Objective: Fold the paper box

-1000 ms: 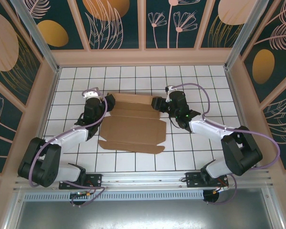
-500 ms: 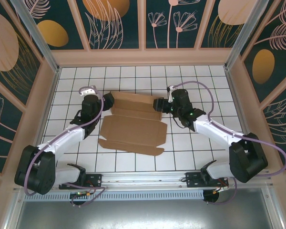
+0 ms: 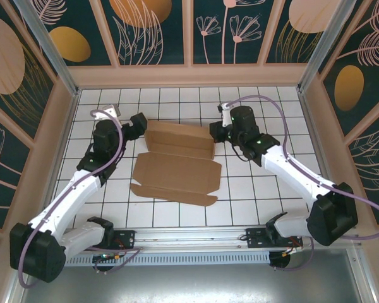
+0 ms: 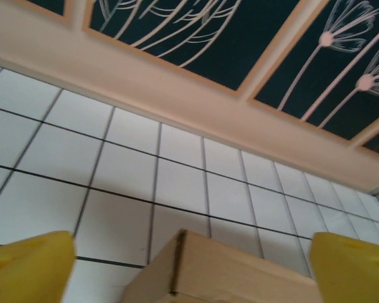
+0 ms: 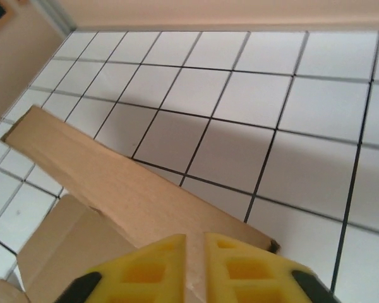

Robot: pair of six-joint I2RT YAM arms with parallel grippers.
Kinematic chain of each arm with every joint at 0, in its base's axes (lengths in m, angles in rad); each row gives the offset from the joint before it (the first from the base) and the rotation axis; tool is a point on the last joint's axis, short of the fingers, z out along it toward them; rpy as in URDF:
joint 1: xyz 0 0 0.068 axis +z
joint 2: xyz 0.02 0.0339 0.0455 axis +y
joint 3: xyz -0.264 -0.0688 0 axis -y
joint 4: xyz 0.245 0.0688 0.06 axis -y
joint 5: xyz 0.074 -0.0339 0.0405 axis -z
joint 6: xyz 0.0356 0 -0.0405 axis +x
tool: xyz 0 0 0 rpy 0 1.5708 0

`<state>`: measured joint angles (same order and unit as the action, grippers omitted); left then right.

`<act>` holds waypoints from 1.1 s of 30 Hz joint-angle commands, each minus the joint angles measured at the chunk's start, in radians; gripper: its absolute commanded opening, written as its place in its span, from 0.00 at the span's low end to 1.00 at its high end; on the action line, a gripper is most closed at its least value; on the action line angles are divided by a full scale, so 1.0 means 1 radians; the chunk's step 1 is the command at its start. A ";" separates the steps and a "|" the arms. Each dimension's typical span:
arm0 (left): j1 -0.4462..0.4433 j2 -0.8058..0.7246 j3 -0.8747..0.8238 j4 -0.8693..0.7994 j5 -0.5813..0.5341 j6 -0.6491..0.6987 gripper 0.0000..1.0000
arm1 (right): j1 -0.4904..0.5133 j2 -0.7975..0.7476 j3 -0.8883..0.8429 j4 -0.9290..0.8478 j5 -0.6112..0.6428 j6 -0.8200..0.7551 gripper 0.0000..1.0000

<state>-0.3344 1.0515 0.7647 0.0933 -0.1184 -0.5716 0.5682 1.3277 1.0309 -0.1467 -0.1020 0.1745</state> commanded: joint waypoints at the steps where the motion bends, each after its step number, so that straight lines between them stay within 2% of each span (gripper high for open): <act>1: 0.012 0.035 0.028 -0.023 0.198 -0.055 0.98 | 0.022 0.056 0.056 -0.069 -0.026 -0.032 0.00; 4: 0.012 0.059 0.042 -0.015 0.317 -0.056 0.98 | 0.021 0.098 0.078 -0.084 -0.018 -0.032 0.00; 6: 0.012 0.047 0.029 0.007 0.327 -0.055 0.98 | 0.020 0.130 0.094 -0.098 -0.002 -0.028 0.00; 11: 0.011 0.008 0.015 -0.013 0.216 -0.014 0.99 | 0.006 0.196 0.117 -0.103 0.015 -0.005 0.00; 15: 0.012 -0.036 -0.033 0.003 0.119 -0.041 0.99 | -0.001 0.246 0.142 -0.113 0.018 0.007 0.00; 26: 0.011 -0.070 -0.039 -0.027 0.068 -0.054 0.98 | -0.016 0.349 0.186 -0.126 -0.006 0.026 0.00; 33: 0.011 -0.068 0.029 -0.097 0.010 -0.048 0.99 | -0.083 0.416 0.207 -0.113 -0.010 0.027 0.00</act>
<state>-0.3256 0.9981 0.7364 0.0402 -0.0628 -0.6151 0.5060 1.6817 1.2564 -0.1612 -0.1028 0.1852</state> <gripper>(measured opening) 0.985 0.052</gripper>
